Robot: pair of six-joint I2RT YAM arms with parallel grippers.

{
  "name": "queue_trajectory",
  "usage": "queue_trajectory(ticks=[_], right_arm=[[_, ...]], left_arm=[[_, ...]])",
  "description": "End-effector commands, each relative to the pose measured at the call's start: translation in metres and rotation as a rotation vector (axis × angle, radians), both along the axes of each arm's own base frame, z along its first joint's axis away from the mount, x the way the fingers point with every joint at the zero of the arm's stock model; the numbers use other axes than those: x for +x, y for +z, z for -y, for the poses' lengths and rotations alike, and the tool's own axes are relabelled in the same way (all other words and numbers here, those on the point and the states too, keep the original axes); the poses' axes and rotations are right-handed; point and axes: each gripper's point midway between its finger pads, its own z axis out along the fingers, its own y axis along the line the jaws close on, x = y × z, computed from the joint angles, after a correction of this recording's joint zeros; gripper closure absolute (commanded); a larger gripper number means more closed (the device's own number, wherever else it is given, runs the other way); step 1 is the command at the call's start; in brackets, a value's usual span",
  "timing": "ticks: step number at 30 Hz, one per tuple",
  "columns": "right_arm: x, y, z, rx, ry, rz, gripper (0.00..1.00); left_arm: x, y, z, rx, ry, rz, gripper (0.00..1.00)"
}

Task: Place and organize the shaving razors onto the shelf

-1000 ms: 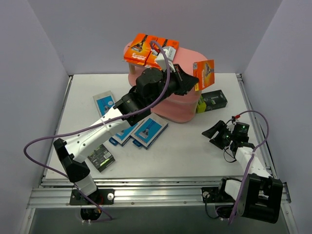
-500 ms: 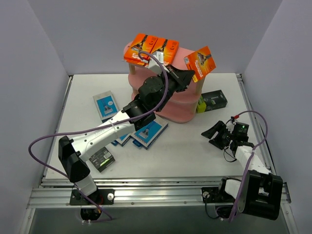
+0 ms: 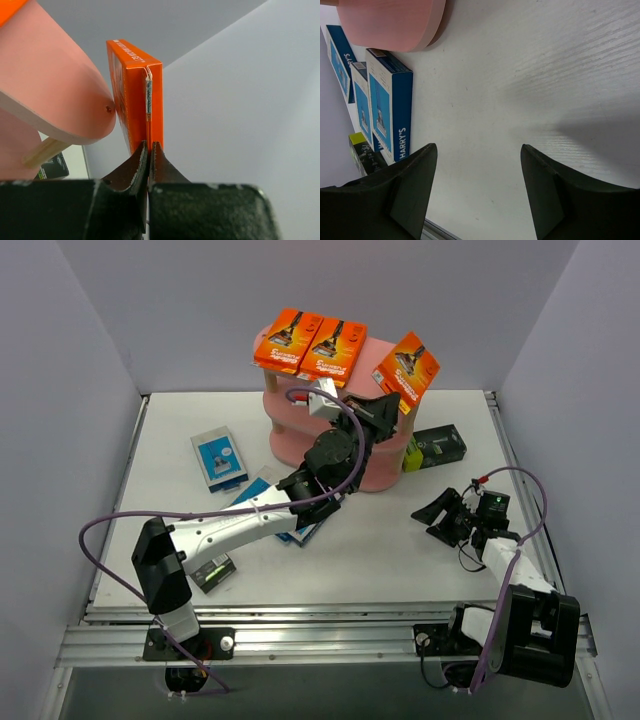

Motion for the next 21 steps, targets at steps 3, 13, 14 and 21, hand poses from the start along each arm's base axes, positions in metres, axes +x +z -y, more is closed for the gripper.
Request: queue_trajectory(ticks=[3,13,14,21], right_arm=[[-0.001,0.001,-0.006,0.013,0.033,0.014,0.37],[-0.003,-0.002,-0.011,0.008,0.055,0.009,0.37],[-0.003,-0.002,-0.011,0.008,0.055,0.009,0.37],[-0.004,-0.002,-0.012,0.009,0.057,0.011,0.37]], left_arm=[[0.005,0.01,-0.016,-0.126,0.128,0.008,0.98],[0.008,-0.017,-0.017,-0.205,0.195,-0.042,0.98],[0.008,-0.018,-0.017,-0.211,0.196,-0.041,0.98],[0.006,-0.023,-0.011,-0.236,0.214,-0.044,0.98]])
